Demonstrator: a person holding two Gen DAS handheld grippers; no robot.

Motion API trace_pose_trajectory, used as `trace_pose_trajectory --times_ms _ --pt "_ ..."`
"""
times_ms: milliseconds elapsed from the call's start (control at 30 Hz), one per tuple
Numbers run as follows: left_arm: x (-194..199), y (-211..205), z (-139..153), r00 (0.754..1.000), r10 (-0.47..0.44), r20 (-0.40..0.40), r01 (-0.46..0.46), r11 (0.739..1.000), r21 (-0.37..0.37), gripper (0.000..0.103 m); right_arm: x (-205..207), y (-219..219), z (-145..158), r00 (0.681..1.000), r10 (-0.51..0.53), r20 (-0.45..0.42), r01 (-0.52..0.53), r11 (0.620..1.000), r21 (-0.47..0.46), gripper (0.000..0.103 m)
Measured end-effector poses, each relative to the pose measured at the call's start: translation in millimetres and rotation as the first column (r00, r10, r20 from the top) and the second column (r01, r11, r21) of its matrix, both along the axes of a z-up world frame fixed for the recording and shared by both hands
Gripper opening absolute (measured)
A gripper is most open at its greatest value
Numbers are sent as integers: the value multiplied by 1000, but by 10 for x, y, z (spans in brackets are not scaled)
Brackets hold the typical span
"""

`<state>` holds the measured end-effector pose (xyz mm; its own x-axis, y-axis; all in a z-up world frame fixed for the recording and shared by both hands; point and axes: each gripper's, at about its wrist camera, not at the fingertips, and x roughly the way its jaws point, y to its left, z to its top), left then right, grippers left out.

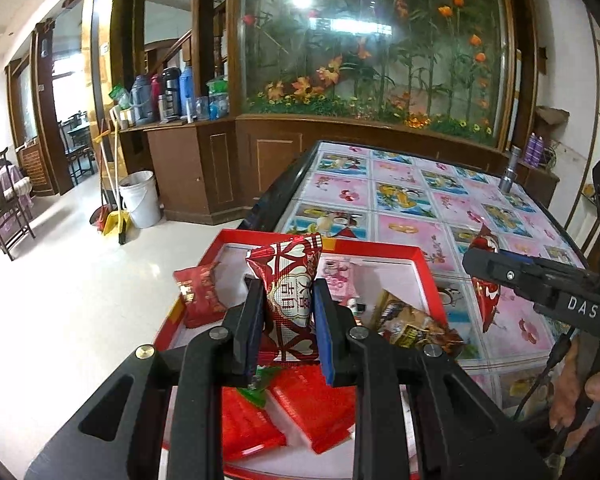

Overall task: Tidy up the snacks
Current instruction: 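Carry both held candies over the white box with both tools, then open both tools to release the candies into the white box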

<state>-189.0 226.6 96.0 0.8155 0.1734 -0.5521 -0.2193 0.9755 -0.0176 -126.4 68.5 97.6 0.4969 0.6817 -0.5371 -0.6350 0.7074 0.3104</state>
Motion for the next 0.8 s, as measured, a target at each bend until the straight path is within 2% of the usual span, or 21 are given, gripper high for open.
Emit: trace_pose_trajectory --times_ms 267,800 --pt "24 -54 -12 1000 -9 -6 9 1000 6 21 32 -70 16 1000 -10 -21 11 1000 18 38" --pt "36 102 -171 999 1 -34 -2 1000 -24 21 18 480 -113 997 65 -32 -66 997 -39 37"
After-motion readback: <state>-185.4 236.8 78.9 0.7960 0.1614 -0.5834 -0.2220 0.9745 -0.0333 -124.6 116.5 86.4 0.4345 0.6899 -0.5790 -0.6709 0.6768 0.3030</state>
